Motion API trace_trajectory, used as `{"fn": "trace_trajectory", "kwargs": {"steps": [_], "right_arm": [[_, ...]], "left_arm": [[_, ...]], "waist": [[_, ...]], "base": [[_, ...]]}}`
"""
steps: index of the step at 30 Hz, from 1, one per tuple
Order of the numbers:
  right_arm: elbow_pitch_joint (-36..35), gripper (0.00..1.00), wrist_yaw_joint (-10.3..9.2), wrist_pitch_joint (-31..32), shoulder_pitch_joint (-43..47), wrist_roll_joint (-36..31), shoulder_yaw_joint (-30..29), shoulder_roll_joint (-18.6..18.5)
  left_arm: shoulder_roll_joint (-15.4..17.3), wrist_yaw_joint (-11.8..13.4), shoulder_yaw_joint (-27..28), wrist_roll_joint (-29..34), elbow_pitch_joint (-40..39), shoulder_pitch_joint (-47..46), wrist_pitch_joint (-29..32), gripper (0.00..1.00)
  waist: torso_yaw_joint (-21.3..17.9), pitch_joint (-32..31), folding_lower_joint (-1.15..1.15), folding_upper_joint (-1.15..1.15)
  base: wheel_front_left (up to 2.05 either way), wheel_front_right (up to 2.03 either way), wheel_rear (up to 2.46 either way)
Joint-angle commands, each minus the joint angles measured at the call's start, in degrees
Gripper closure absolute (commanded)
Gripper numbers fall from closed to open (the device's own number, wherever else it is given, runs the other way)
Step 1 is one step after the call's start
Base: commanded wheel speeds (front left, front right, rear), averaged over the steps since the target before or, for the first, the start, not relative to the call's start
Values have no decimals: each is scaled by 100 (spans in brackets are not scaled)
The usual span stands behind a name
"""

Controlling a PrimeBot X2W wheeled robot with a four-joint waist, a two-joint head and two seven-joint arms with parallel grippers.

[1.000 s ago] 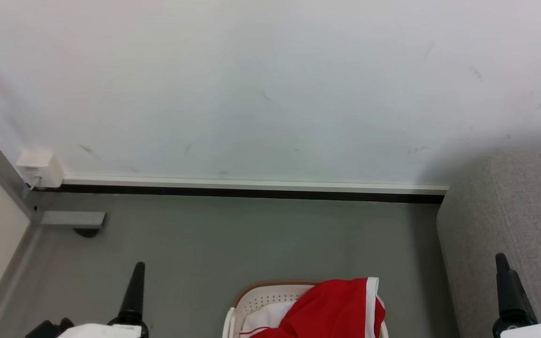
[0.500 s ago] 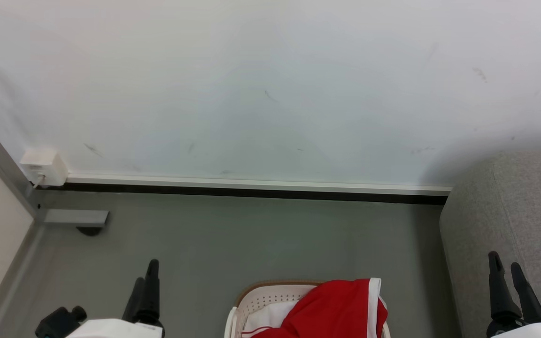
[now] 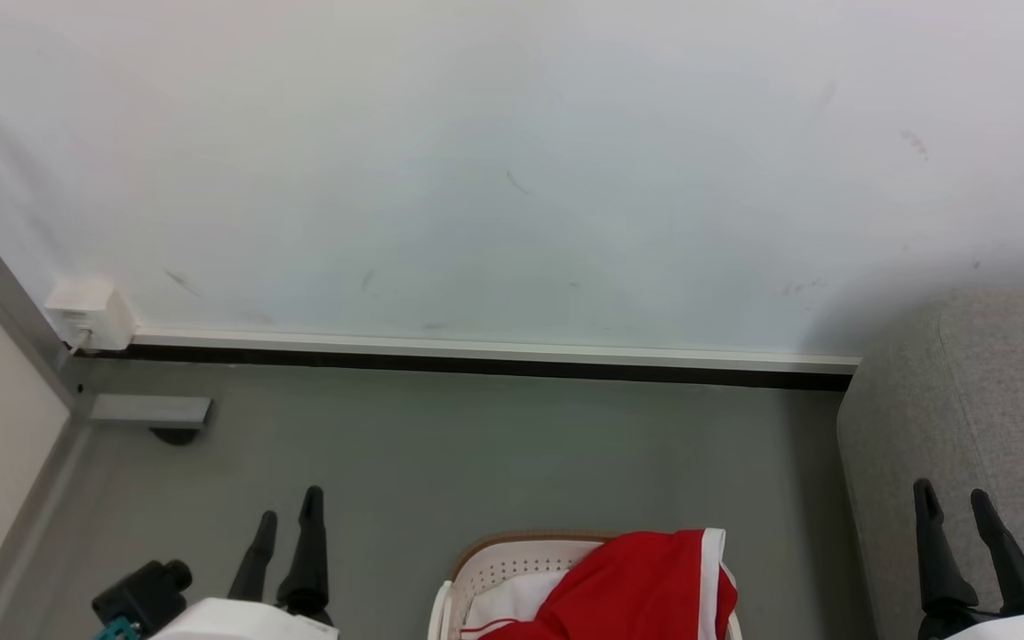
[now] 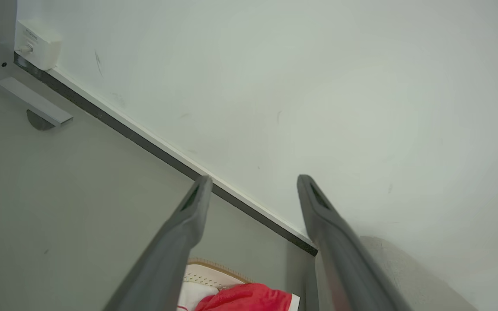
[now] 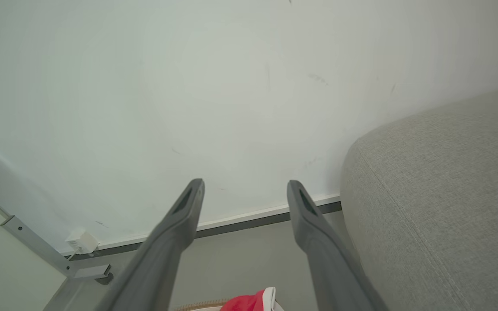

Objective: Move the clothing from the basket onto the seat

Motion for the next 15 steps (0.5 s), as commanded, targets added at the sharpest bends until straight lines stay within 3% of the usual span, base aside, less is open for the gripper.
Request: {"fn": "trace_trajectory", "kwargs": {"steps": [1,15], "right_arm": [[-33,0,-7,-58,-1,-201,11,-85],[50,0,-9,-272,26,-1105,62,-170]], "left_arm": [[53,20,-11,269,-73,-67,-54,0],[59,38,-58,1543,-95,-29,-269,0]], "waist": [[5,-2,-1,0],[37,-9,-1,0]], "base": [[0,0,0],[0,0,0]]}}
